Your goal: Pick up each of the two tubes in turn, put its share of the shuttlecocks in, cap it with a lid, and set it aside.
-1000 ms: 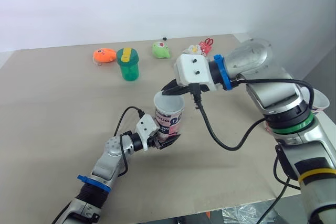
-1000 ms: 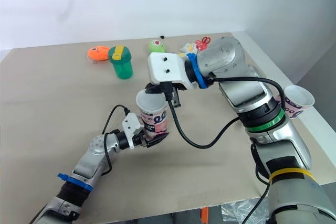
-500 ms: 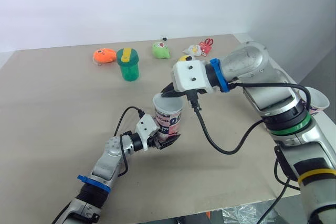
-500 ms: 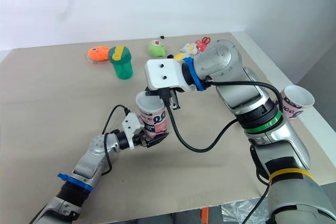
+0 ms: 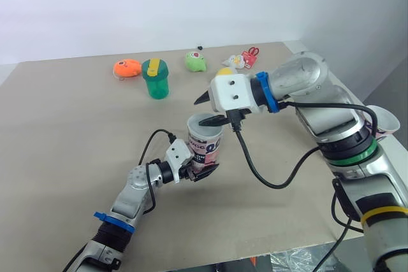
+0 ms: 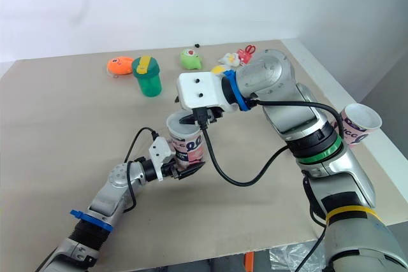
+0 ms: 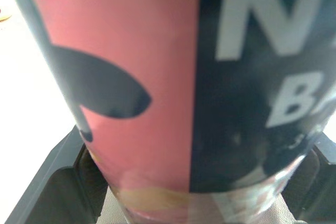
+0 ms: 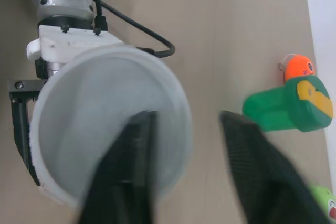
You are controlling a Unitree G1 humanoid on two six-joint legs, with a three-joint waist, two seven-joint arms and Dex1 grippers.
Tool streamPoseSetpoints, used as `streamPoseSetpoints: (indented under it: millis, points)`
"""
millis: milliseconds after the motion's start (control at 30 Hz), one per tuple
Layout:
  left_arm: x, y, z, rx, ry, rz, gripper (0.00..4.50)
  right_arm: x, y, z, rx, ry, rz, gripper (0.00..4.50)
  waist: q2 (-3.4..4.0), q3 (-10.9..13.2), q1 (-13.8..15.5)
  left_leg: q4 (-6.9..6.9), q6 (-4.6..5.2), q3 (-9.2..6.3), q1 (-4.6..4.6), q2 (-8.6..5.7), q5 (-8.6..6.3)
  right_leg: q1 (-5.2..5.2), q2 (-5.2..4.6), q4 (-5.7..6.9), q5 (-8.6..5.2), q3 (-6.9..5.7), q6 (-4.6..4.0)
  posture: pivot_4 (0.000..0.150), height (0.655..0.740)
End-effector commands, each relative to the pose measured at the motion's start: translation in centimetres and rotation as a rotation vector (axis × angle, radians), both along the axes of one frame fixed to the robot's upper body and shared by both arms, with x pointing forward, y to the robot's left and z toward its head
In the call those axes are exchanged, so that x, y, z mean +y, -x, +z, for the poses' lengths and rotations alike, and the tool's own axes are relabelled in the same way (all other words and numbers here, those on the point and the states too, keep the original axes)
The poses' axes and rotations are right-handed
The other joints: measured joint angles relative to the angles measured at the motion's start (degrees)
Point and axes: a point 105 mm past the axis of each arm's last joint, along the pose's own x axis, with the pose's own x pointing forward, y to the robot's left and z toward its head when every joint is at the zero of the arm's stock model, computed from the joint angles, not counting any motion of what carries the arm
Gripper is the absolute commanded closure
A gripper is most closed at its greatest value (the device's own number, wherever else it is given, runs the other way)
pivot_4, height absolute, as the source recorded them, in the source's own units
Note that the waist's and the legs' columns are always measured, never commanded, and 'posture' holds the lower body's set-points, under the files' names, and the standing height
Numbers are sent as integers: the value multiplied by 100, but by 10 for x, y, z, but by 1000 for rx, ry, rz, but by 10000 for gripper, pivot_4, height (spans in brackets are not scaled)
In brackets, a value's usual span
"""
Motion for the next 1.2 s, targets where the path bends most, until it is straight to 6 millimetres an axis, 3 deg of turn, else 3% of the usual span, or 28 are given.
streamPoseSetpoints:
  millis: [33, 133, 333, 367, 400, 500, 567, 633, 933, 1200]
  points:
    - [3, 6, -27, 95, -47, 4, 5867, 2, 4, -5, 26, 29, 27, 2092, 0, -1, 0, 0, 0, 0, 0, 0, 0, 0, 0, 0, 0, 0, 0, 1500, 7400]
    - [2, 6, -27, 96, -46, 2, 5867, 2, 2, 6, 15, -12, 22, 648, 0, -1, 2, 0, 0, -1, 0, 0, 0, 1, 0, -2, 0, -1, 0, 1500, 7400]
    - [2, 6, -27, 98, -45, 2, 5867, 7, 9, 50, 31, -192, 71, 648, 3, 3, 3, -1, 0, -2, -2, 0, 0, -2, 0, -2, 1, -2, 0, 1500, 7400]
    - [2, 6, -27, 98, -45, 2, 5867, 8, 11, 56, 31, -216, 82, 6014, 3, 3, 7, -1, 0, -2, -4, 0, 0, -3, 0, -2, 1, -2, 1, 1500, 7400]
    - [2, 6, -27, 98, -45, 1, 5867, 8, 13, 60, 43, -230, 90, 8073, 3, 3, 11, -1, 0, -2, -5, 0, 0, -3, 0, -3, 1, -3, 0, 1500, 7400]
    - [2, 5, -27, 98, -43, 0, 5867, 6, 17, 59, 86, -221, 105, 23980, 2, 3, 15, -2, 0, -5, -7, 0, 0, -1, -2, -7, 0, -5, 0, 1500, 7400]
    - [1, 5, -27, 98, -42, 0, 5867, 4, 20, 47, 135, -181, 106, 33312, 3, 3, 16, -3, -1, -3, -7, 0, -1, -3, -3, -8, 0, -4, 0, 1500, 7400]
    - [1, 5, -27, 99, -41, 0, 5867, -1, 24, 20, 210, -90, 98, 43939, 2, 3, 17, -4, -1, -6, -8, -1, -1, -2, -2, -8, -1, -7, -2, 1500, 7400]
    - [2, 5, -27, 101, -40, 0, 5867, -13, 16, -37, 263, 122, 18, 43939, 11, -1, 17, -9, -1, -7, -3, -2, -1, -1, -3, -10, -2, -9, 0, 1500, 7400]
    - [1, 4, -26, 101, -35, 6, 5867, -13, 26, -58, 288, 186, 46, 43939, 6, -52, 16, -13, -8, -8, 14, -2, -5, 14, -4, -13, -10, -12, -3, 1500, 7400]
